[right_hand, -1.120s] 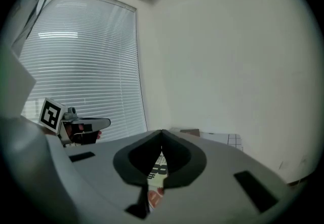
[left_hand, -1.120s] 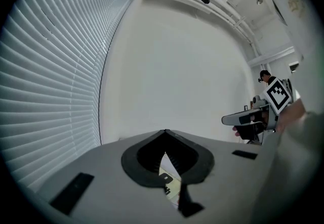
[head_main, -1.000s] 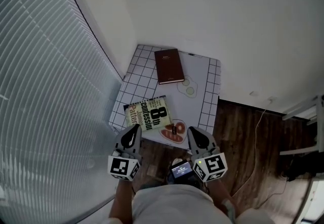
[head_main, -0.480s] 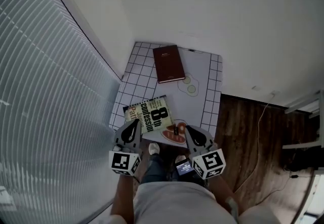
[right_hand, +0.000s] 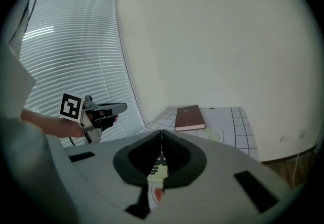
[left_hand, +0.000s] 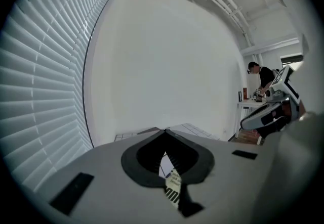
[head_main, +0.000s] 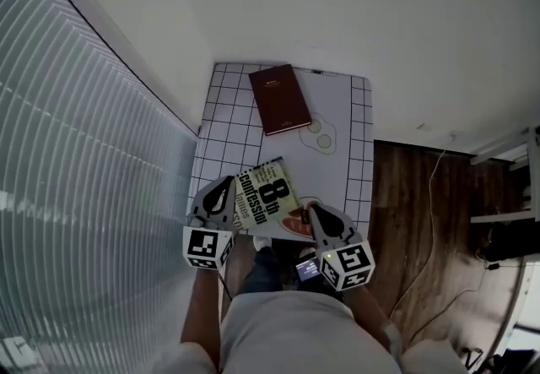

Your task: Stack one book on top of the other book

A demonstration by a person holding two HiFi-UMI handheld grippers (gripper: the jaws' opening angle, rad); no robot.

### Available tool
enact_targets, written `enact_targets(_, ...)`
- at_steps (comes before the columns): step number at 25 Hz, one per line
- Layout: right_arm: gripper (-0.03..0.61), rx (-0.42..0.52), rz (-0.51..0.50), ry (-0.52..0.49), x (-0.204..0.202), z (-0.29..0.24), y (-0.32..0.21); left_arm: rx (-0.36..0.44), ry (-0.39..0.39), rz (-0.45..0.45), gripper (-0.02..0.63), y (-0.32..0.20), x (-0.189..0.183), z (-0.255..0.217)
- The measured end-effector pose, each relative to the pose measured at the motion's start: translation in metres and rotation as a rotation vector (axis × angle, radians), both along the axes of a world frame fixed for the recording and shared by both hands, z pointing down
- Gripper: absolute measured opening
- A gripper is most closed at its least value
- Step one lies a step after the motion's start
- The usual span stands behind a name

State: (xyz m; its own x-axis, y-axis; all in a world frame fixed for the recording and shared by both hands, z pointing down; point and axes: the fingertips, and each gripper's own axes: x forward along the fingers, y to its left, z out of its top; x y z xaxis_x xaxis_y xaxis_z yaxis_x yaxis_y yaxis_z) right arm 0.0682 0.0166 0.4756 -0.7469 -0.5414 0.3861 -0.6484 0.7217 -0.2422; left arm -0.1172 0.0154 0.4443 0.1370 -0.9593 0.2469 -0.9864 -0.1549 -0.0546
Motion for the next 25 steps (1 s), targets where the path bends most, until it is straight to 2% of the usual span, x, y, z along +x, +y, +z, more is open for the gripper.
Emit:
enact_targets(4,0.008,-0.073,0.038,0.036,-0.022,0.023,0.002,-0.041,0.008,0.042,0.008,-0.017,-0.019,0.018)
enact_targets(8,0.008,-0.165,0.083,0.038,-0.037,0.047,0.003,-0.097,-0.021,0.130,0.008,-0.034,-0.027,0.045)
enact_targets(14,0.010,-0.352,0.165,0.017,-0.045,0.088,0.011,-0.230,-0.038,0.251,0.009,-0.052,-0.032,0.095)
enact_targets(18,0.038,-0.408,0.171,0.049,-0.046,0.110,0.019,-0.356,-0.015,0.365,0.011,-0.055,-0.025,0.124)
enact_targets(20,0.103,-0.491,0.166,0.015,-0.050,0.120,0.027,-0.392,-0.008,0.396,0.011,-0.055,-0.022,0.135)
enact_targets(22,0.164,-0.610,0.157,-0.066,-0.057,0.127,0.037,-0.415,-0.012,0.410,0.018,-0.056,-0.021,0.142)
enact_targets(23,0.185,-0.666,0.159,-0.109,-0.061,0.130,0.041,-0.432,-0.012,0.420,0.047,-0.057,-0.020,0.145)
enact_targets(25,0.208,-0.753,0.178,-0.167,-0.066,0.136,0.047,-0.484,-0.004,0.457,0.150,-0.055,-0.016,0.154)
